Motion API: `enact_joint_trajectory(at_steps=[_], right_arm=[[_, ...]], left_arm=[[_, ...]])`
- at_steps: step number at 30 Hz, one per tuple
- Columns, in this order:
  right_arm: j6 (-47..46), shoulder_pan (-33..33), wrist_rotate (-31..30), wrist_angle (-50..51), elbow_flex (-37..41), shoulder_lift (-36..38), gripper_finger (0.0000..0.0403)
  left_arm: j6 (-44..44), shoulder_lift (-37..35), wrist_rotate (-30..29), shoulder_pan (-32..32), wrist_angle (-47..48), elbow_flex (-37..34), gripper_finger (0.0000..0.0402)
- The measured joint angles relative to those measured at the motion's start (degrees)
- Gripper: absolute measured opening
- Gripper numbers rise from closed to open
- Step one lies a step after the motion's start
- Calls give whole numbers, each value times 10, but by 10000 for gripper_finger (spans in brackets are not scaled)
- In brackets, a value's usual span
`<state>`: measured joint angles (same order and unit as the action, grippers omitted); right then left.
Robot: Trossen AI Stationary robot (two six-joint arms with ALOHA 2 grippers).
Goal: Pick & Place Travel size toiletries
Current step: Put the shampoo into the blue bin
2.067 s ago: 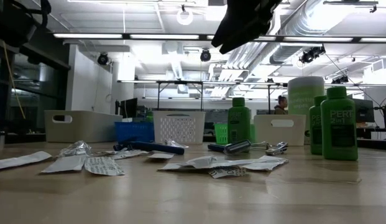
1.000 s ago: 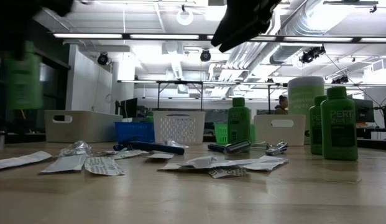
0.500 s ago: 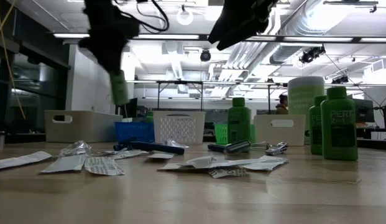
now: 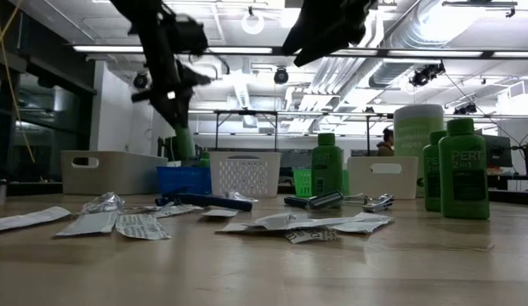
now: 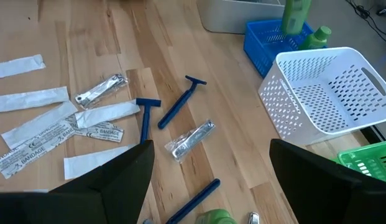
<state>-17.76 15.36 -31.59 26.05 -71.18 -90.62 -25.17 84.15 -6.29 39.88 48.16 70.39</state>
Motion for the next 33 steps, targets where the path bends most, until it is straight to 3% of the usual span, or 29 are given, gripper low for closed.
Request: enact_joint_trajectory(at_steps=[6,17,33], right_arm=[[0,0,1,-6,0,0,313],[3,0,1,-6,0,0,313],[11,0,2,-15,0,0,313]], left_arm=[[14,59,8,48,0,30,101],[25,142,7,47,24,96,101],[5,162,-15,48,9,97,101]])
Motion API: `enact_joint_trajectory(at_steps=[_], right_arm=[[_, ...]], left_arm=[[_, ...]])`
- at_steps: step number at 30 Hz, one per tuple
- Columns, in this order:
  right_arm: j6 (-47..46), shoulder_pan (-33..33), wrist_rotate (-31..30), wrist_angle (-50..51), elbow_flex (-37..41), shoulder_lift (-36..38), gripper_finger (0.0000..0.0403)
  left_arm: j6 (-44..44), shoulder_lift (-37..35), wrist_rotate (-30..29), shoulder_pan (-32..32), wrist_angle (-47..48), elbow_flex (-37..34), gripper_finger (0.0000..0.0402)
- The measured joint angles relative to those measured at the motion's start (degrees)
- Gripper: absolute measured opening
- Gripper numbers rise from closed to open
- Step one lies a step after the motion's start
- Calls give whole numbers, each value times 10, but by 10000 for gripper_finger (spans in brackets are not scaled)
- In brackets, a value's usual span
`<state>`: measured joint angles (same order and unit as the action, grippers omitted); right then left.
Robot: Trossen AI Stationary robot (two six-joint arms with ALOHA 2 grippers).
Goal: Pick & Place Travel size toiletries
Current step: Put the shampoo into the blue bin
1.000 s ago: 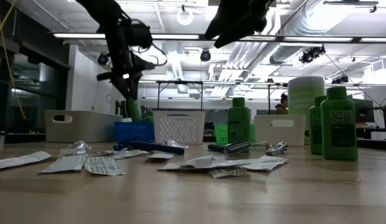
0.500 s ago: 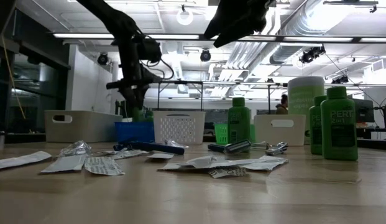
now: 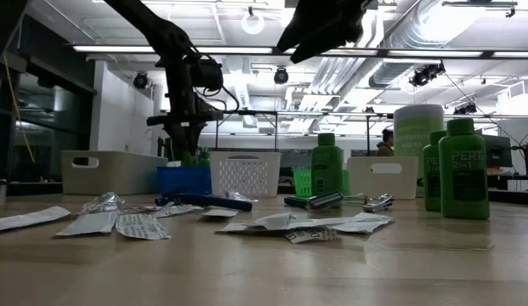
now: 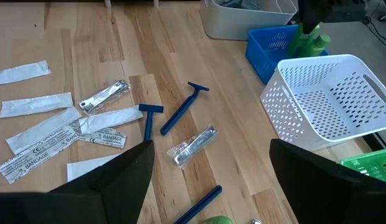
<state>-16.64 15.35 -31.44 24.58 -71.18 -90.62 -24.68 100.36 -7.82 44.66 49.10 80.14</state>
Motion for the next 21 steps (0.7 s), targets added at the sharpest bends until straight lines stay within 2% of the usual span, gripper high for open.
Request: enact_joint_trajectory(at_steps=[21], right_arm=[[2,0,1,-9,0,0,313]], left_arm=[[-11,0,11,0,4,0,101]])
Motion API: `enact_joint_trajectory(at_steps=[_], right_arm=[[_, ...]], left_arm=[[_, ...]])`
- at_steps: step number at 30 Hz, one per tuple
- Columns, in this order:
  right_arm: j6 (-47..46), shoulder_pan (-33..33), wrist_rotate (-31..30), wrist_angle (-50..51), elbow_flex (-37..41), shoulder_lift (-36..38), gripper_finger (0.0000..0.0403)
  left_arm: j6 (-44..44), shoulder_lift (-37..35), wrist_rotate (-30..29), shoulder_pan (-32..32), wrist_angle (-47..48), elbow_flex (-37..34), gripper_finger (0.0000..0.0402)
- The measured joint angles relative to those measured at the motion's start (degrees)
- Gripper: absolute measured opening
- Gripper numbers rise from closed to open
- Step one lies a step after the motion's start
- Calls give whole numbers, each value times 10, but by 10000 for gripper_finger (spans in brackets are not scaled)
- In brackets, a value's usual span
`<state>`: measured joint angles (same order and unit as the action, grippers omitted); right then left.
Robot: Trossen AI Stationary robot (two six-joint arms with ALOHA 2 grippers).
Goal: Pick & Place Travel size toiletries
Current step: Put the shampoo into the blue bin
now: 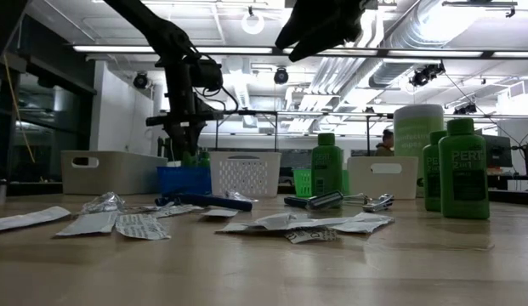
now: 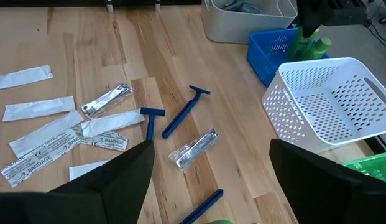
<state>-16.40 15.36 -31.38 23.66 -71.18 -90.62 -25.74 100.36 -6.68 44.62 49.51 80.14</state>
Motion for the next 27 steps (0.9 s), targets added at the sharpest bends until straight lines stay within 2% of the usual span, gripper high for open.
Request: enact_joint_trajectory(at_steps=[18,27], right_arm=[[4,0,0,-6,0,0,313],[4,0,0,-13,0,0,313]], left_arm=[[0,6,13,2,-19,-15,101],[1,33,12,1,-38,-13,101]])
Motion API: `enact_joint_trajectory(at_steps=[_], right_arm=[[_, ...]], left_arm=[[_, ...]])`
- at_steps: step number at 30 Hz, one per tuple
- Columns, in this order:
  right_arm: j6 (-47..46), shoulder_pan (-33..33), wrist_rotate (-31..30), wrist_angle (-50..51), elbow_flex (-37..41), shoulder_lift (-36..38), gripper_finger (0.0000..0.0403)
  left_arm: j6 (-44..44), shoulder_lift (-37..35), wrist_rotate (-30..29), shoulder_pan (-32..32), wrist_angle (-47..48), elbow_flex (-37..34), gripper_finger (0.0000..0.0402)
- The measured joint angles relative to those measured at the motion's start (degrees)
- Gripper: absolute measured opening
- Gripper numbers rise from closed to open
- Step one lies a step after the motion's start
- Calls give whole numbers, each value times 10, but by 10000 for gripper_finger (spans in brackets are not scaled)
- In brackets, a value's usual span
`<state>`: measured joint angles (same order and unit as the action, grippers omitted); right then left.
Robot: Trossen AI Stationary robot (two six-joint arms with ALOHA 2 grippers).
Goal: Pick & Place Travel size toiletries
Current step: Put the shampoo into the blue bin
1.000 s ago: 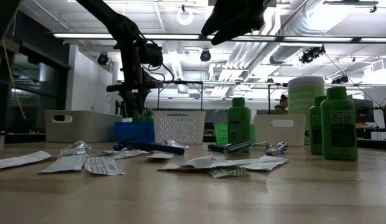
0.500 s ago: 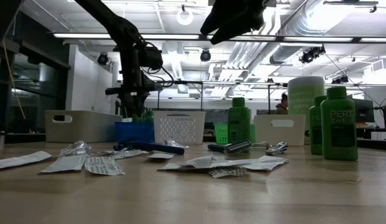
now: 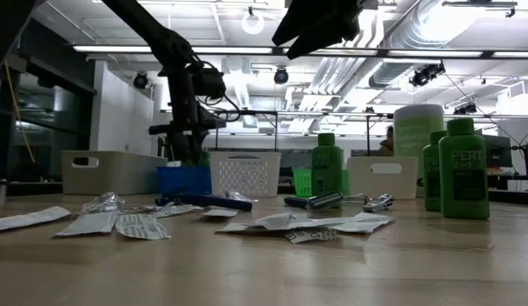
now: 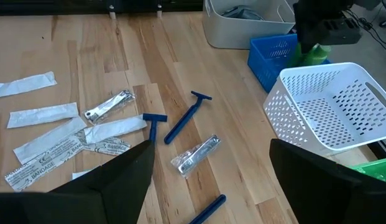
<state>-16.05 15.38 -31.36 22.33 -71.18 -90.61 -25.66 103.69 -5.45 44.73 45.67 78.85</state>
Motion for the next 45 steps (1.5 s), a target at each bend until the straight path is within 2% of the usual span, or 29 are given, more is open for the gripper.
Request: enact_joint_trajectory(at_steps=[15,21,31,39,45], right_arm=[[-2,0,4,1,0,0,313],[-3,0,4,1,0,0,313],[-6,0,4,1,0,0,313],[-6,0,4,2,0,0,313],[-6,0,3,3,0,0,313]], left_arm=[[12,5,6,-1,-5,-2,131],[16,5,6,-1,-1,0,133],[31,5,1,-6,43,67,134],[34,5,-11,-12,52,68,134],[44,-24,-15,-25,58,69,134]])
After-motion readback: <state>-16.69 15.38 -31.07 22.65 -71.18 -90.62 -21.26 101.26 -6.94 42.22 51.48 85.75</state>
